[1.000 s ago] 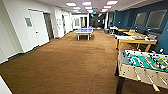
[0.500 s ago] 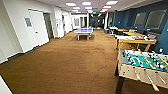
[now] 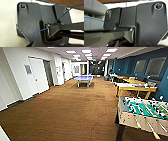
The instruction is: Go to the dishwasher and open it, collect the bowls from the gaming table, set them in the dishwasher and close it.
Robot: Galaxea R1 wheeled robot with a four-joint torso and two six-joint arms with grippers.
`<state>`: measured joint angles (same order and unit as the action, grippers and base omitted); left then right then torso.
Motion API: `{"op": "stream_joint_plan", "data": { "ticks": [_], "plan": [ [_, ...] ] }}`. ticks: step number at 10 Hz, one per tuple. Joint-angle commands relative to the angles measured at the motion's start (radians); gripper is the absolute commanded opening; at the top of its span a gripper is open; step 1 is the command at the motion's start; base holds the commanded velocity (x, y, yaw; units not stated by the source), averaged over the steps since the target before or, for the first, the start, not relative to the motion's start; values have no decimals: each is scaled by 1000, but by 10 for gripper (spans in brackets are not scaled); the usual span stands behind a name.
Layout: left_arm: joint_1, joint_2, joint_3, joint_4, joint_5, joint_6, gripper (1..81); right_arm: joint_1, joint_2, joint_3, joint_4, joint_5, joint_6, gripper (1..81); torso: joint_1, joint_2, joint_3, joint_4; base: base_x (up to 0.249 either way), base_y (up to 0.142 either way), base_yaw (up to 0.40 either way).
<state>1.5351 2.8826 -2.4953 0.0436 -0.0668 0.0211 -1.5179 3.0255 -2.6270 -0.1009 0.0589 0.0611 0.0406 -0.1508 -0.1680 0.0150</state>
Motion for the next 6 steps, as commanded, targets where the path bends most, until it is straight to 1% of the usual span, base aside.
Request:
{"op": "stream_joint_plan", "data": {
  "ticks": [1, 6],
  "plan": [
    [-51, -6, 6, -10, 50, -4, 811, 46, 11, 6, -13, -48, -6, 811, 0, 0, 0, 0, 89, 0, 0],
    [-51, -2, 4, -11, 48, -4, 811, 40, 14, 7, -11, -48, -4, 811, 0, 0, 0, 0, 116, 0, 0]
  ]
}}
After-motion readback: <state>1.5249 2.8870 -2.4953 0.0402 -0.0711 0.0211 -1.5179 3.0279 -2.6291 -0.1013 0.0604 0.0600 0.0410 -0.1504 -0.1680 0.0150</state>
